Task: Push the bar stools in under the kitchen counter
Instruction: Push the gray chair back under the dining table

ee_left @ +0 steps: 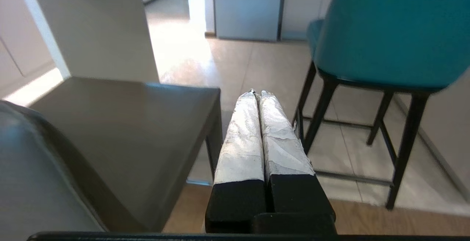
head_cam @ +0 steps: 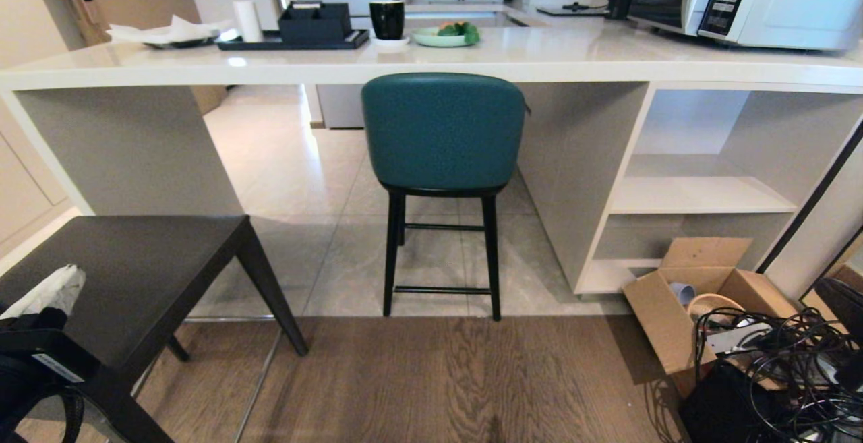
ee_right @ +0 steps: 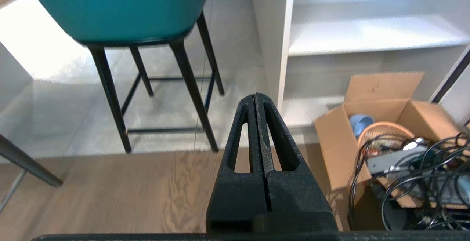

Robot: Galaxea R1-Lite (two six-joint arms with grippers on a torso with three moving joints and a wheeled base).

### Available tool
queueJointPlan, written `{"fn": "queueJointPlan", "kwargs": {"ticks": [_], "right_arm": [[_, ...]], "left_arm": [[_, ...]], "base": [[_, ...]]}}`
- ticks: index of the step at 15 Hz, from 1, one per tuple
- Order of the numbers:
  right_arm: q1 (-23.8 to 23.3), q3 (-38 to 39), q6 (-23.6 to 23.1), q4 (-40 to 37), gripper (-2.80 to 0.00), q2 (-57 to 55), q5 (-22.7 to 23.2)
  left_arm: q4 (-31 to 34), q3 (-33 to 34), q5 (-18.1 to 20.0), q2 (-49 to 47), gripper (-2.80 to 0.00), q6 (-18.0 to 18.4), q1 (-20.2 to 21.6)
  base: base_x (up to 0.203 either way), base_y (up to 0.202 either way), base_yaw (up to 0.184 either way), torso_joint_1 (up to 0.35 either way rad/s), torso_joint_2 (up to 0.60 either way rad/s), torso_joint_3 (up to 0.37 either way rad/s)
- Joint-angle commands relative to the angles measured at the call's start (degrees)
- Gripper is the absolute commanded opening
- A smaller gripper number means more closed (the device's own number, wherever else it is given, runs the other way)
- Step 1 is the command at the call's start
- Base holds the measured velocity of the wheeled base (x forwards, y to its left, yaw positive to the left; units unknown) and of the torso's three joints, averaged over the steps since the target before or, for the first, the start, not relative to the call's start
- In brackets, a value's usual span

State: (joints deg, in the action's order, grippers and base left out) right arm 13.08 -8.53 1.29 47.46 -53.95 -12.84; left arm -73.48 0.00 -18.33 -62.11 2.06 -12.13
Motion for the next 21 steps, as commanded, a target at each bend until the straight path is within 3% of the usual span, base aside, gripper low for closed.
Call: {"fn": "queueJointPlan", "kwargs": {"ticks": [1, 3, 6, 9, 11, 13, 15, 17, 18, 21], "right_arm": [[-0.02, 0.09, -0.88, -0.35, -2.80, 2.99, -0.19], [-1.15, -0.67, -3.63, -3.91, -2.80, 8.99, -0.30], [-5.38, -2.23, -5.98, -15.53, -2.80, 21.92, 0.11], [-8.35, -6.03, -6.73, -32.76, -2.80, 36.83, 0.88], [-10.90, -7.58, -7.12, -40.92, -2.80, 45.78, 5.90], [-12.39, -7.90, -8.38, -50.01, -2.80, 52.93, 10.71], [-12.99, -4.76, -8.98, -52.63, -2.80, 54.07, 12.78], [-13.06, 2.47, -9.16, -50.01, -2.80, 54.04, 15.00], [-13.07, 6.15, -9.23, -47.05, -2.80, 54.04, 15.90], [-13.04, 8.42, -7.02, -44.33, -2.80, 54.03, 16.51]], "left_arm": [[-0.29, 2.29, -0.18, 3.42, -2.80, 0.33, 1.12], [-0.04, 1.85, -0.10, 7.66, -2.80, 1.68, 6.59], [5.69, 1.11, 2.89, 18.17, -2.80, 3.05, 8.23], [14.36, 1.49, 4.77, 26.90, -2.80, 3.61, 9.51], [18.14, 2.06, 5.89, 32.76, -2.80, 4.25, 11.25], [23.94, 2.19, 10.31, 40.93, -2.80, 4.68, 12.10], [37.07, 1.59, 14.16, 51.41, -2.80, 5.29, 12.37], [58.92, 0.84, 17.19, 60.53, -2.80, 5.65, 12.24], [64.30, 0.90, 18.28, 61.97, -2.80, 5.25, 12.18], [67.24, 2.29, 19.38, 62.11, -2.80, 3.21, 12.04]], "base": [[0.000, 0.000, 0.000, 0.000, 0.00, 0.000], [0.000, 0.000, 0.000, 0.000, 0.00, 0.000], [0.000, 0.000, 0.000, 0.000, 0.00, 0.000], [0.000, 0.000, 0.000, 0.000, 0.00, 0.000], [0.000, 0.000, 0.000, 0.000, 0.00, 0.000], [0.000, 0.000, 0.000, 0.000, 0.00, 0.000], [0.000, 0.000, 0.000, 0.000, 0.00, 0.000], [0.000, 0.000, 0.000, 0.000, 0.00, 0.000], [0.000, 0.000, 0.000, 0.000, 0.00, 0.000], [0.000, 0.000, 0.000, 0.000, 0.00, 0.000]]}}
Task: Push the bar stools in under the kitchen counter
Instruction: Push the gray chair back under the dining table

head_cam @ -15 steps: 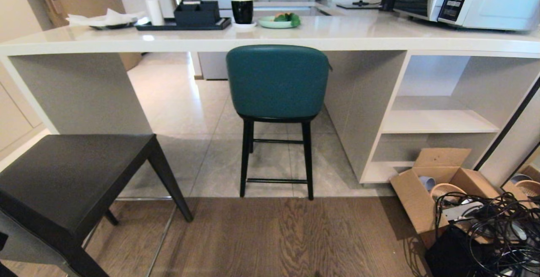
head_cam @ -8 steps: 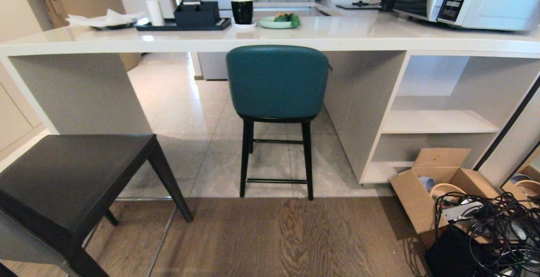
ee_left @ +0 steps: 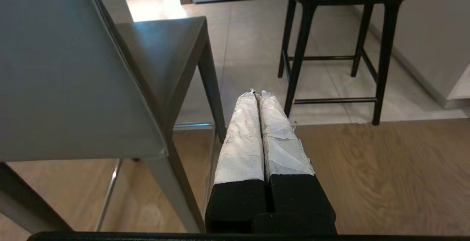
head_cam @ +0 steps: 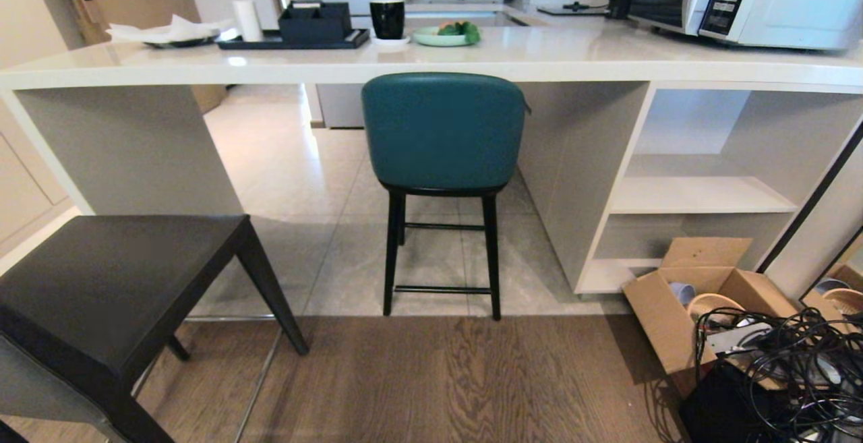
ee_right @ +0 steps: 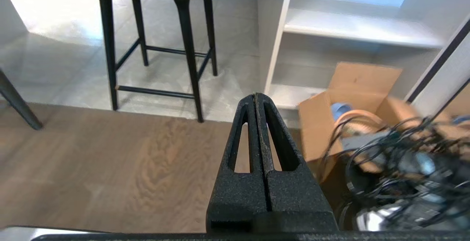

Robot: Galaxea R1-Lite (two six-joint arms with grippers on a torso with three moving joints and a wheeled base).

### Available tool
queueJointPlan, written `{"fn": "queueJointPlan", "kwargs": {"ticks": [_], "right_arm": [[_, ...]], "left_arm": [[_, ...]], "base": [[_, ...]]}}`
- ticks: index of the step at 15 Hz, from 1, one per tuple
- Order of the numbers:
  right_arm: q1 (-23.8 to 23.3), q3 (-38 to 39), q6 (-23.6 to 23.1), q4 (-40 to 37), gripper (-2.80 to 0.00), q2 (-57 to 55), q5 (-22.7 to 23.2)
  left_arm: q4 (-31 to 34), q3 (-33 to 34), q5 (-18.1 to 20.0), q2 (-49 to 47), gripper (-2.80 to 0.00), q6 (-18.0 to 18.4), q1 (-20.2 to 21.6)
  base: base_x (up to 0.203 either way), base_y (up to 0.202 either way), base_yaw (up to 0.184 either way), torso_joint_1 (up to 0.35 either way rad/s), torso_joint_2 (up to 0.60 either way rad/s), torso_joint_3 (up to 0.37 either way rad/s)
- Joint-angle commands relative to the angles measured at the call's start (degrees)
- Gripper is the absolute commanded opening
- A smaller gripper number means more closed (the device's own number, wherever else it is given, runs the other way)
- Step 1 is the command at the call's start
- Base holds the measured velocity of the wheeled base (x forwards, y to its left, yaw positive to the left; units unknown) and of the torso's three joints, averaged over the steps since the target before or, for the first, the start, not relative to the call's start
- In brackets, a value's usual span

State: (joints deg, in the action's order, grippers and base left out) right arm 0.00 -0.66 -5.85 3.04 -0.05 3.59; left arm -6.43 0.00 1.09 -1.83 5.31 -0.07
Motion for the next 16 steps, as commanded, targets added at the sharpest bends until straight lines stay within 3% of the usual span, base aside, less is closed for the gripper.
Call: {"fn": "queueJointPlan", "kwargs": {"ticks": [1, 3, 5, 9, 16], "right_arm": [[0.04, 0.73, 0.61, -0.25, -2.80, 0.07, -0.43], [0.00, 0.75, 0.79, -2.35, -2.80, 0.05, -2.86], [0.00, 0.75, -1.13, -3.40, -2.80, 0.05, -2.37], [0.00, 0.75, -1.36, -3.40, -2.80, 0.05, -2.18], [0.00, 0.75, -1.09, -3.40, -2.80, 0.05, -2.18]], "left_arm": [[0.18, 2.29, -0.11, 1.83, -2.80, -0.19, -0.01], [0.18, 2.29, -0.09, 1.83, -2.80, -0.14, 0.00], [0.10, 2.29, 0.31, 1.83, -2.80, 0.15, 0.07], [0.10, 2.29, -0.13, 1.83, -2.80, -1.97, 0.07], [0.10, 2.29, -0.12, 1.83, -2.80, -1.97, 0.07]], "base": [[0.000, 0.000, 0.000, 0.000, 0.00, 0.000], [0.000, 0.000, 0.000, 0.000, 0.00, 0.000], [0.000, 0.000, 0.000, 0.000, 0.00, 0.000], [0.000, 0.000, 0.000, 0.000, 0.00, 0.000], [0.000, 0.000, 0.000, 0.000, 0.00, 0.000]]}}
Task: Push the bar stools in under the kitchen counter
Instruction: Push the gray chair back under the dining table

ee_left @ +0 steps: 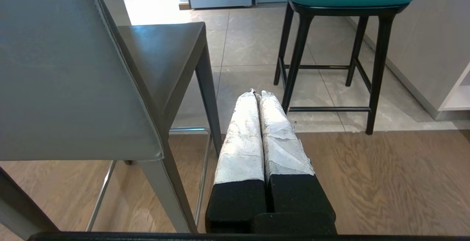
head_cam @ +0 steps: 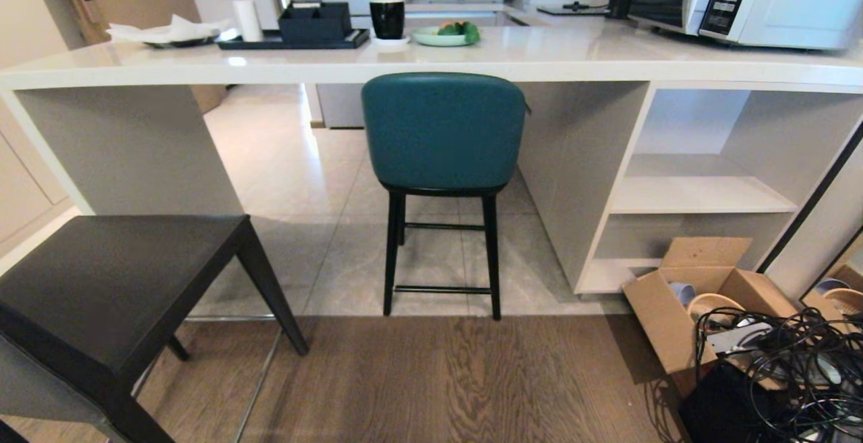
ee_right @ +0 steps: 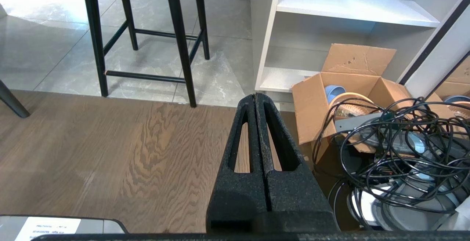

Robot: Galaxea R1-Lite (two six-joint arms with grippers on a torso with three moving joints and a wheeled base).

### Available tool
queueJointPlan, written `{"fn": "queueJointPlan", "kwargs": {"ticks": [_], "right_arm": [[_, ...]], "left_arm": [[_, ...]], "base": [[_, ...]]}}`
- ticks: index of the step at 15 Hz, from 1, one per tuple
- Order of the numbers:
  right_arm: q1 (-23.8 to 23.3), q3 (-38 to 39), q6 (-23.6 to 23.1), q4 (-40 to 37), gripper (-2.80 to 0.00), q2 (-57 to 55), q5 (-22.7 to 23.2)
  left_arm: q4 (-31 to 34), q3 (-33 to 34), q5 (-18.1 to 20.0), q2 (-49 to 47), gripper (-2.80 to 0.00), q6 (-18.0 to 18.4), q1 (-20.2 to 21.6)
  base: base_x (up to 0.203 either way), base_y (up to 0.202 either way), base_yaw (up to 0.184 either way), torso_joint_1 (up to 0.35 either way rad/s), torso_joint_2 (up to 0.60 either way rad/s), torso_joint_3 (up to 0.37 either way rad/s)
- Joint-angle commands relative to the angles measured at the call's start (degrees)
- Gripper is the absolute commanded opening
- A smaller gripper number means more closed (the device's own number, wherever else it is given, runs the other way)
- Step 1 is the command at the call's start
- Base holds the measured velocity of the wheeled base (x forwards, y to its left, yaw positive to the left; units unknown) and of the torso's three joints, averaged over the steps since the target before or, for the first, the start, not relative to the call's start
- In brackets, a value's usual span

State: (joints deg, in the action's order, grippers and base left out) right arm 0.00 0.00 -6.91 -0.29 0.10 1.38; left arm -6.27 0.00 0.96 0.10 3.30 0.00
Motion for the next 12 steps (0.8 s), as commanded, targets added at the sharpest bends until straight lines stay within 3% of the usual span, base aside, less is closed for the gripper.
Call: {"fn": "queueJointPlan", "kwargs": {"ticks": [1, 12], "right_arm": [[0.00, 0.09, 0.06, -0.06, -2.80, -0.10, 0.03], [0.00, 0.09, -0.12, -0.06, -2.80, -0.10, 0.03]], "left_arm": [[-0.05, 2.29, 0.00, -0.10, -2.80, 0.04, 0.00], [-0.05, 2.29, -0.08, -0.10, -2.80, -0.48, 0.00]], "base": [[0.000, 0.000, 0.000, 0.000, 0.00, 0.000], [0.000, 0.000, 0.000, 0.000, 0.00, 0.000]]}}
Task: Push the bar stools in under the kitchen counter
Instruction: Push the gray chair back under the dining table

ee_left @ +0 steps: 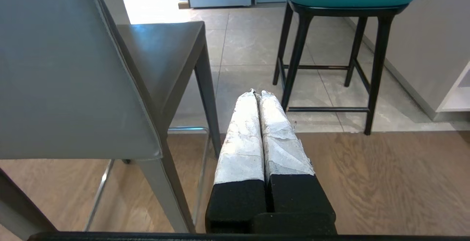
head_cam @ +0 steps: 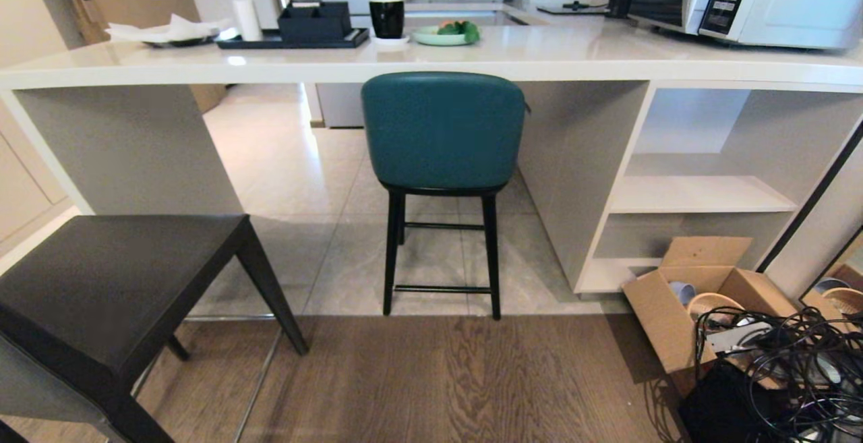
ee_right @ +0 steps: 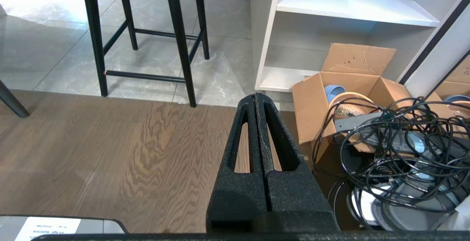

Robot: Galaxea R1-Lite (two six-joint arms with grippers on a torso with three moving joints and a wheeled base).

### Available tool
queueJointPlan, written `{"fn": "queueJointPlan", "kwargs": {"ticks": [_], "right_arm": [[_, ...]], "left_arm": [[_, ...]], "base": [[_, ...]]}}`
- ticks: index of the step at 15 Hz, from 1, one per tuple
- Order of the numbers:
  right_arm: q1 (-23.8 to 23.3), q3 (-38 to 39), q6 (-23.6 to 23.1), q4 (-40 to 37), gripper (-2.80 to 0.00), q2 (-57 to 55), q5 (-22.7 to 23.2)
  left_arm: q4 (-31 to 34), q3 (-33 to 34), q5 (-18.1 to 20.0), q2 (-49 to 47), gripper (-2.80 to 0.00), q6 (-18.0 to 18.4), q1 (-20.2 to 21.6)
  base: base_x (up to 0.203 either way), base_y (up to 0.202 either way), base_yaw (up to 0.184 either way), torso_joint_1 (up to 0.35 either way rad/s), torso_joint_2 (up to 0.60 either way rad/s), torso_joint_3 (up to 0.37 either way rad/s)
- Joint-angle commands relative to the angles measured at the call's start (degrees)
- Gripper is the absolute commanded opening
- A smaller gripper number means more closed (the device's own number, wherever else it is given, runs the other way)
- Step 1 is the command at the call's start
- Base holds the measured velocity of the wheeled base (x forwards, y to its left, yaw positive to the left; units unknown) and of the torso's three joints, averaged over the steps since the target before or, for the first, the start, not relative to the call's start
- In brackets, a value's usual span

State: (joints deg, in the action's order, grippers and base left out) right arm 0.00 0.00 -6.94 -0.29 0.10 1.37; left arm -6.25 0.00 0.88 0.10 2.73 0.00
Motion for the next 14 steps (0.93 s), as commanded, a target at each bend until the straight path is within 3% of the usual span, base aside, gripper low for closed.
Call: {"fn": "queueJointPlan", "kwargs": {"ticks": [1, 4, 14], "right_arm": [[0.00, 0.09, -0.09, 0.01, -2.80, -0.10, 0.04], [0.00, 0.09, -0.18, 0.02, -2.80, -0.10, 0.04], [0.00, 0.09, -0.09, -0.06, -2.80, -0.10, 0.12]], "left_arm": [[-0.07, 2.29, -0.01, -0.10, -2.80, -0.35, 0.00], [-0.16, 2.29, 0.01, -0.10, -2.80, -0.27, 0.00], [-0.16, 2.29, 0.26, -0.10, -2.80, -0.18, 0.00]], "base": [[0.000, 0.000, 0.000, 0.000, 0.00, 0.000], [0.001, 0.056, -0.007, 0.006, 0.00, 0.000], [0.000, 0.196, -0.001, 0.002, 0.00, 0.002]]}}
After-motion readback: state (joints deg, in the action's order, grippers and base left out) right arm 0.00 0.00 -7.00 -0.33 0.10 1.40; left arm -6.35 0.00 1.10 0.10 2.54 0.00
